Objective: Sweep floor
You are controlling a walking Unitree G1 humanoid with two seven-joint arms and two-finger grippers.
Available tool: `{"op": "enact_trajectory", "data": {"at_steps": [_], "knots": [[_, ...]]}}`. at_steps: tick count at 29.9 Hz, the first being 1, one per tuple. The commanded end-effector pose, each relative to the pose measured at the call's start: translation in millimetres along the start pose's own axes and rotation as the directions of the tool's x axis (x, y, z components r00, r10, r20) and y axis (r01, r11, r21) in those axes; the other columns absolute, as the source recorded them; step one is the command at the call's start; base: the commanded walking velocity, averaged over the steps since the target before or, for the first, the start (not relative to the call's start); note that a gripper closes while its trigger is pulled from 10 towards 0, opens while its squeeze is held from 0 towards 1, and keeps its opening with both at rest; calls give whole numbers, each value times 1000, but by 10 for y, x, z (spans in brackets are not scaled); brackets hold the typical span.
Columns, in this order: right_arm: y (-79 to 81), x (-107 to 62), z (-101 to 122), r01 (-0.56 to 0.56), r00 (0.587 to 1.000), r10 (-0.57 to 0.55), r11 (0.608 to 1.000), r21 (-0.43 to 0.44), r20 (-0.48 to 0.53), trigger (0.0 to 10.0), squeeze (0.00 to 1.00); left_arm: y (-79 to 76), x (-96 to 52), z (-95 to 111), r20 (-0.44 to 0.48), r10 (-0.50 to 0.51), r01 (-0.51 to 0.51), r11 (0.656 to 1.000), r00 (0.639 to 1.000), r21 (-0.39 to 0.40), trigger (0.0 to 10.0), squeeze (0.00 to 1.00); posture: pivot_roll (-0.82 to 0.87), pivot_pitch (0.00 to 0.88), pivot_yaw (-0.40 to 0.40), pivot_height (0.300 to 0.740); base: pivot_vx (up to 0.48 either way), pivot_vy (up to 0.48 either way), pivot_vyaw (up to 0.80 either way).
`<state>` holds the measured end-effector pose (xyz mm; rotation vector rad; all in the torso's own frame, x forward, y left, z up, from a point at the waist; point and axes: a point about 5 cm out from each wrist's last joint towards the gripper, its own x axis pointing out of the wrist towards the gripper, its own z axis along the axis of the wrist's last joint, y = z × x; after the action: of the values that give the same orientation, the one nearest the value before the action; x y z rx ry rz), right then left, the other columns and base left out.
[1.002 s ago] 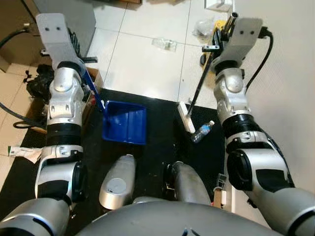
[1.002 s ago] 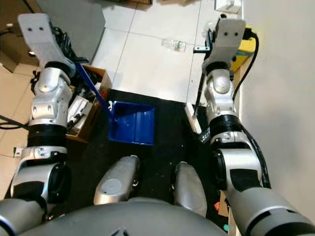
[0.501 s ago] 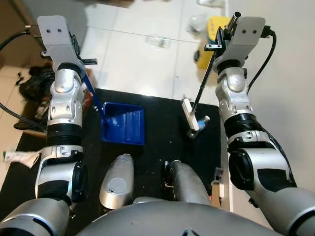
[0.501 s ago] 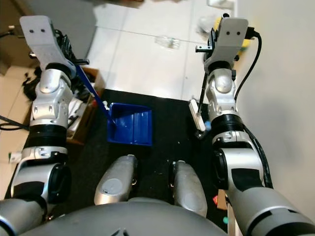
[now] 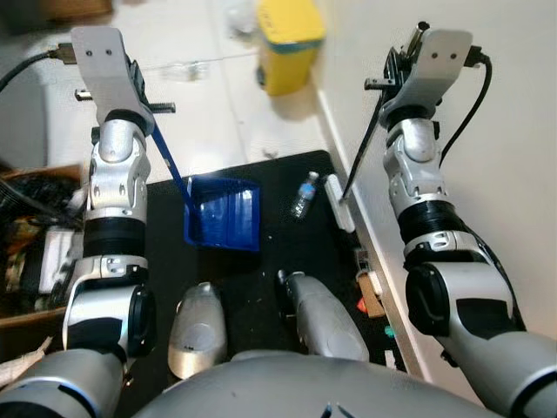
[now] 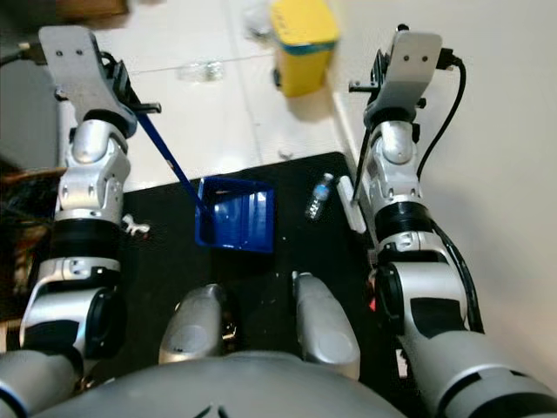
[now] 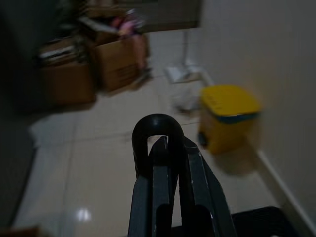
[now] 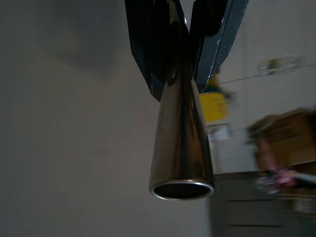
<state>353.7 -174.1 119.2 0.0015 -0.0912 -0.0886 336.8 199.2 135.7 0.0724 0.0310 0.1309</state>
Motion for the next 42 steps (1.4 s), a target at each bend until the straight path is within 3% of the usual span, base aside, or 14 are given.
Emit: {"op": "enact_trajectory", "data": {"at_steps": [1, 26, 35, 42], "knots": [[4, 22, 38, -2, 1000, 2, 1000, -8, 13, 10000, 0, 1, 15, 27, 10, 3, -3, 1000, 1000, 6, 10000, 0, 273, 13, -57, 740, 0, 0, -800], [5, 25, 27, -6, 1000, 6, 1000, -15, 7, 10000, 0, 49, 16, 22, 14, 30, -30, 999, 999, 17, 10000, 0, 275, 12, -61, 740, 0, 0, -728], [21, 26, 19, -27, 1000, 27, 999, -16, 5, 10000, 0, 369, 21, 75, 36, 147, -148, 988, 989, 46, 10000, 0, 275, 12, -61, 740, 0, 0, 0], [53, 34, 17, -46, 999, 46, 999, -14, 4, 10000, 0, 488, 2, 65, 24, 182, -183, 982, 983, 36, 10000, 0, 294, 2, -71, 740, 0, 0, 0]]}}
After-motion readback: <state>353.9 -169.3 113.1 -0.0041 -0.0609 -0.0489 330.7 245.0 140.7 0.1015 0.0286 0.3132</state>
